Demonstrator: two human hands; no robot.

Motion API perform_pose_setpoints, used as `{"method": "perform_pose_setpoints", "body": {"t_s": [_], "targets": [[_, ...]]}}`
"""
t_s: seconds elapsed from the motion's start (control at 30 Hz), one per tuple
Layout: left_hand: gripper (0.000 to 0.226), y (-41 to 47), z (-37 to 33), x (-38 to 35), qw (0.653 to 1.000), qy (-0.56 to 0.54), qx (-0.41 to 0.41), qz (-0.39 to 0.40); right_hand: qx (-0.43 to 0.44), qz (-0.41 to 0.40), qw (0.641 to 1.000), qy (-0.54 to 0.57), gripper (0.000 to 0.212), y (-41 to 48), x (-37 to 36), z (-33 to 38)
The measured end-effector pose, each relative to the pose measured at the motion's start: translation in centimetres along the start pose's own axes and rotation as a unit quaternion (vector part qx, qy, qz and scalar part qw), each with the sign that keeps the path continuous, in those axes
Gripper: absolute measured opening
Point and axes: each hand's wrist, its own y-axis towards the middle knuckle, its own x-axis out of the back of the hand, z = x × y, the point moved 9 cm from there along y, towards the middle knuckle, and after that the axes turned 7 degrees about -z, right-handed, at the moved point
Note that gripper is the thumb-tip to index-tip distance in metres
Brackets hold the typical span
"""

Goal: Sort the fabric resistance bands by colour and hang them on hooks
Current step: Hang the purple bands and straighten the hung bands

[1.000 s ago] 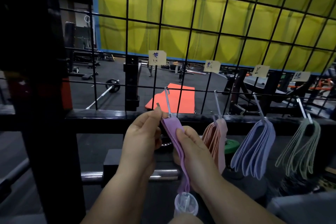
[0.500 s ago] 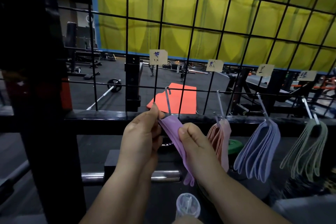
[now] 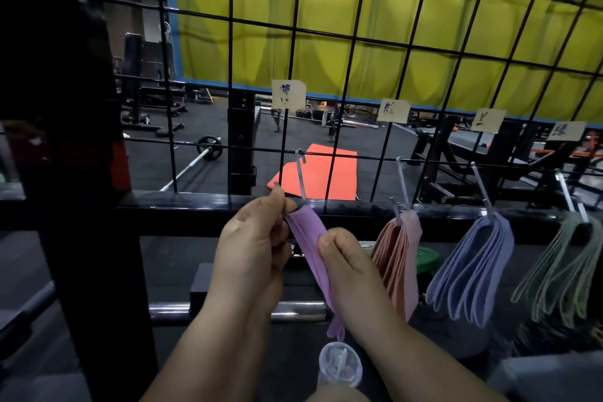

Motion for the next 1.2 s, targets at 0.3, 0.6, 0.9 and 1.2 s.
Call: {"method": "perform_pose_setpoints", "body": {"t_s": [0.3, 0.6, 0.9, 1.2], "targets": [[0.014, -1.5, -1.2, 1.2, 0.968, 0.144, -0.203, -0.025, -0.071, 0.066, 0.993, 0.062, 0.032, -1.4, -1.7, -1.9], [0.026, -1.4, -0.7, 1.9, 0.947, 0.18, -0.262, -0.045, -0.076, 0.074, 0.993, 0.057, 0.007, -1.6, -1.9, -3.3], [0.014, -2.2, 0.1, 2.5, 0.883, 0.299, -0.36, -0.051, -0.142, 0.104, 0.982, 0.07, 0.032, -2.3, -2.9, -5.9], [0.027, -2.9, 0.9, 3.3, 0.828, 0.37, -0.419, -0.032, -0.108, 0.117, 0.987, 0.034, 0.044, -3.1, -3.6, -6.3]]}}
